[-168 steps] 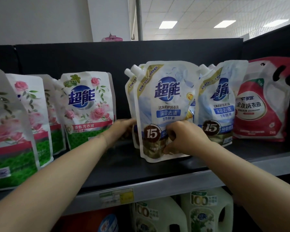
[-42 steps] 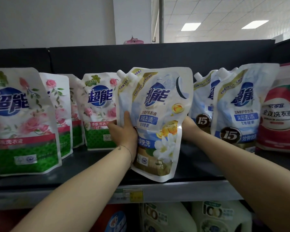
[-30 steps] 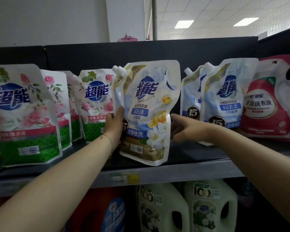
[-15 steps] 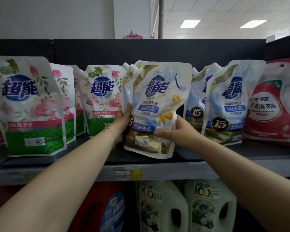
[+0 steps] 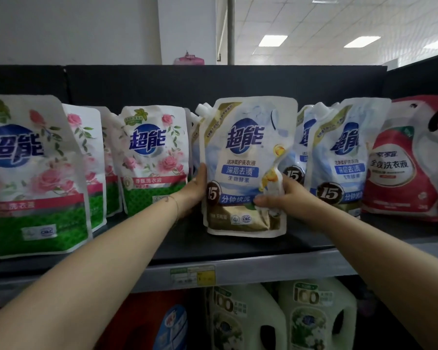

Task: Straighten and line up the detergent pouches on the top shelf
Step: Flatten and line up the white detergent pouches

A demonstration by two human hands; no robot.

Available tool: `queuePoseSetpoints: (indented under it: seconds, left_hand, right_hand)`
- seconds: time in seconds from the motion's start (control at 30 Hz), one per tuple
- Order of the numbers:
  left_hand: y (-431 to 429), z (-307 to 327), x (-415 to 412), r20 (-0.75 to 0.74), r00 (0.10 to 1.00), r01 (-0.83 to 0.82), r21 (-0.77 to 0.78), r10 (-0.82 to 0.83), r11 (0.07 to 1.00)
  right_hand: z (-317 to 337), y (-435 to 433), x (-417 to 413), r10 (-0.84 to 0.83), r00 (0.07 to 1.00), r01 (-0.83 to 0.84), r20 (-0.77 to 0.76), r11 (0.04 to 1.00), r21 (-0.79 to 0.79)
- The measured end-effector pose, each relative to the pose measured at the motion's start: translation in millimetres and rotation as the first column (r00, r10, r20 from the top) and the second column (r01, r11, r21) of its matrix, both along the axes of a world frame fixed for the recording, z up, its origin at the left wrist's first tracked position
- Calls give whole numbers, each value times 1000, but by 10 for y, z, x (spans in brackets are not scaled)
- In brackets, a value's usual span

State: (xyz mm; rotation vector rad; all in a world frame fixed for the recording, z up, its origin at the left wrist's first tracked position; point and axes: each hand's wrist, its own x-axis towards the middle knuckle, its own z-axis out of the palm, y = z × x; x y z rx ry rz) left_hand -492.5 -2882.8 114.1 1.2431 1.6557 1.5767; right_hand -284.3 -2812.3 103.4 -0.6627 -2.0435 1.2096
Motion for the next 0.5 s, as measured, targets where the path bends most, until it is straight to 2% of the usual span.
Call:
queuePoseSetpoints:
  seconds: [0.1,0.23,0.3,0.37,0.43,0.5]
  left_hand:
    - [-145,28,-50,-135,988,-75,54,82,996]
    - [-260,-6,-98,-271,963,9,6,-7,1000]
    - [-302,-39,-90,-260,961,96,15,-88,995]
    - [-287,-72,-63,-236,967,94,-9,-94,996]
    - [-278,-101,-29,-183,979,85,-34,-90,996]
    - [-269,-128,-4,-123,984,119,-64,-126,991]
  right_hand:
    - [1,38,-41,-18,1000,18,9,1000,13]
    - [-8,-1,-135,-79,997,79,-8,995,68]
    - [-23,7,-173,-196,980,197,-19,967,165]
    - [-26,47,-166,-297,955,293,-13,934,206]
    - [-18,97,-127,-282,958,275,57,955,114]
    - [-18,139,-81,-149,983,152,103,988,-18]
